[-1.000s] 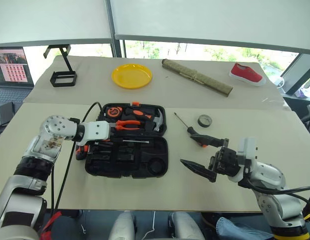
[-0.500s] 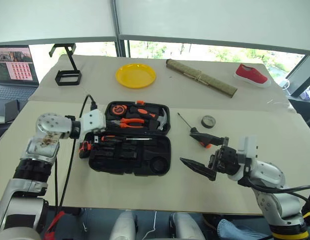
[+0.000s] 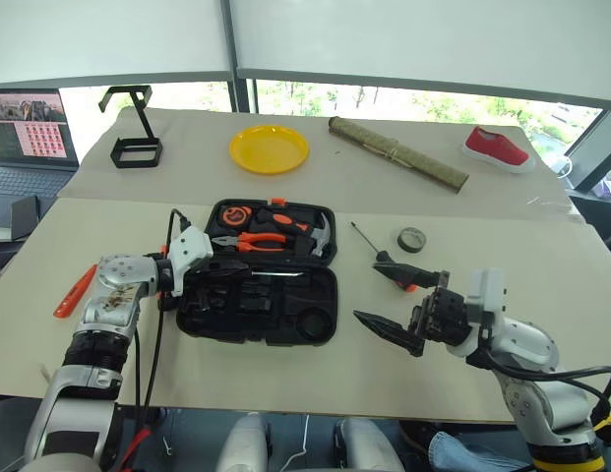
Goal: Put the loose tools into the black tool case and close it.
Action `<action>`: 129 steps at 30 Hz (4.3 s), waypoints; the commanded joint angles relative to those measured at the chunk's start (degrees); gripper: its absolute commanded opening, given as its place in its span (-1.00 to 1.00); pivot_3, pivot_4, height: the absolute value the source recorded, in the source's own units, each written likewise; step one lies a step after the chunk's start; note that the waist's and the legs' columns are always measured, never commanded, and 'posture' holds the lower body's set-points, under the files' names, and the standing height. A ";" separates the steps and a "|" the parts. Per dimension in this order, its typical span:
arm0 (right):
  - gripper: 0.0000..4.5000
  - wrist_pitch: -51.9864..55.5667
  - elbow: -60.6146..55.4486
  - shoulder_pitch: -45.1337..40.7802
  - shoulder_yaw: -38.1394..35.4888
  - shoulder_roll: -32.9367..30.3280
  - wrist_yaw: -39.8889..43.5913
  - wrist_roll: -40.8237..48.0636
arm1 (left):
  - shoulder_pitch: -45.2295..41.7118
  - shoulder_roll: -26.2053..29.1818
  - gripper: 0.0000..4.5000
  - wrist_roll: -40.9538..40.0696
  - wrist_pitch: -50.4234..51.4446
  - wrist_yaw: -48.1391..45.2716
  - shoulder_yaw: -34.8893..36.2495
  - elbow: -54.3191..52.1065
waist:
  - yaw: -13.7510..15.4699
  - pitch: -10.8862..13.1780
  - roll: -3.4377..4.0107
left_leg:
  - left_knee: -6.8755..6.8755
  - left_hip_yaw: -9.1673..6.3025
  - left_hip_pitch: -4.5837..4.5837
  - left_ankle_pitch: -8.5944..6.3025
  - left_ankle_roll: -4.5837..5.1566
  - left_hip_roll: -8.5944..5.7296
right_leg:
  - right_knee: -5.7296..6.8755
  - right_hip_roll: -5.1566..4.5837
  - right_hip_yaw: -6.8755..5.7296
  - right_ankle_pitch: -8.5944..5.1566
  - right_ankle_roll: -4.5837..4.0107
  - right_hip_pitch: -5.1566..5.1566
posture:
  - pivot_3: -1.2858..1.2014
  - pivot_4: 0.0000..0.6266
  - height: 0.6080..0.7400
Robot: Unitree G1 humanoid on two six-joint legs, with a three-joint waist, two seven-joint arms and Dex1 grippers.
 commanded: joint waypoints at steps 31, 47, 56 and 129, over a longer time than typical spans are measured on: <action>1.00 -2.69 1.99 23.21 -14.34 0.48 -14.48 -13.67 | 37.98 9.31 0.99 -30.31 17.24 -8.39 30.35 -30.83 | -1.19 -0.50 0.53 | -0.13 0.13 0.25 -0.07 0.06 0.08 | -0.09 -0.08 0.10 -0.08 0.02 0.12 | 0.03 -0.52 1.00; 1.00 27.13 16.74 -19.13 5.56 -3.83 -20.39 -20.40 | 36.85 6.54 0.99 -28.72 14.71 -8.30 27.00 -32.60 | -1.31 -0.44 0.44 | -0.29 0.22 0.17 -0.09 0.09 0.12 | -0.11 0.05 0.22 -0.10 -0.08 -0.08 | 0.03 -0.52 1.00; 0.18 31.79 29.06 -30.38 12.36 -2.23 -19.78 -26.72 | 36.47 6.34 1.00 -28.59 13.39 -8.57 26.84 -31.78 | -1.33 -0.43 0.43 | -0.29 0.20 0.05 -0.09 0.09 0.09 | -0.15 0.00 0.17 -0.10 -0.08 -0.15 | 0.03 -0.52 1.00; 0.43 16.54 29.95 -47.55 23.88 13.62 12.57 -22.74 | 54.32 -3.25 1.00 -29.50 10.83 4.34 36.71 -40.88 | -1.62 -0.26 0.22 | -0.43 0.14 0.04 -0.09 0.08 0.22 | -0.08 0.00 -0.04 -0.07 -0.27 -0.35 | 0.03 -0.52 1.00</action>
